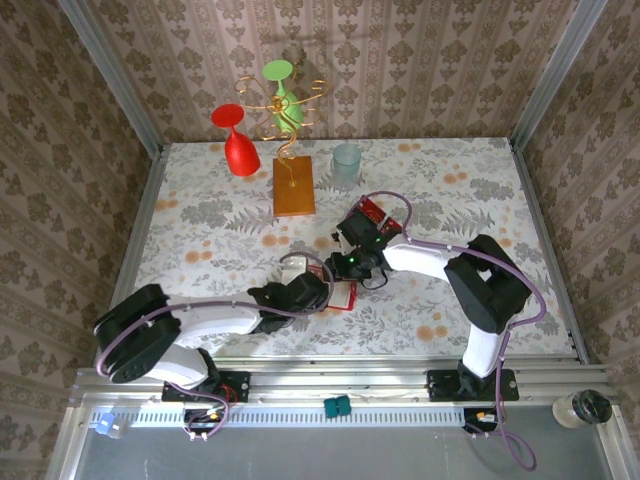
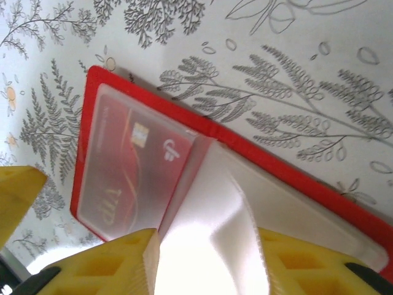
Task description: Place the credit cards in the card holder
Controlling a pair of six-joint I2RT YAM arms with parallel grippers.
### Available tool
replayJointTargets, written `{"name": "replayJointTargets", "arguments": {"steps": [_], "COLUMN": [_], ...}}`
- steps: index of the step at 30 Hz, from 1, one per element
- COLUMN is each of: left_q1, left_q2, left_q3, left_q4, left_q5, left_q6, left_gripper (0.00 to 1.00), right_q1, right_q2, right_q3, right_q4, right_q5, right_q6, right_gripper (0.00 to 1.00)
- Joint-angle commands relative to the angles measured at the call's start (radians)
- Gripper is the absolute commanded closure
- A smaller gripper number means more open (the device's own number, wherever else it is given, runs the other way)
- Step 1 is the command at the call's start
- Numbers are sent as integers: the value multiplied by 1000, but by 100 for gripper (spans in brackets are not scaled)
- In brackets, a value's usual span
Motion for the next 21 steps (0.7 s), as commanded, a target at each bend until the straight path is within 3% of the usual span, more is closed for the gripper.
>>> {"name": "replayJointTargets", "arguments": {"steps": [1,12,21], "left_q1": [10,95,126], "left_q2": [-102,-425,-509], "left_q3": [-30,-153,-199], "left_q4": [-80,-184,-210], "left_q5": [-49,-57,-38], "left_q6": [-1,5,7], "left_gripper": [2,0,0], "right_q1": [25,83,93], "right_q2": [-37,94,199], "right_q3": [47,169,225], "right_q4": [-8,-3,32], "right_q5": [-30,-22,-21], "right_q6": [32,79,104], "right_gripper": [55,53,53]}}
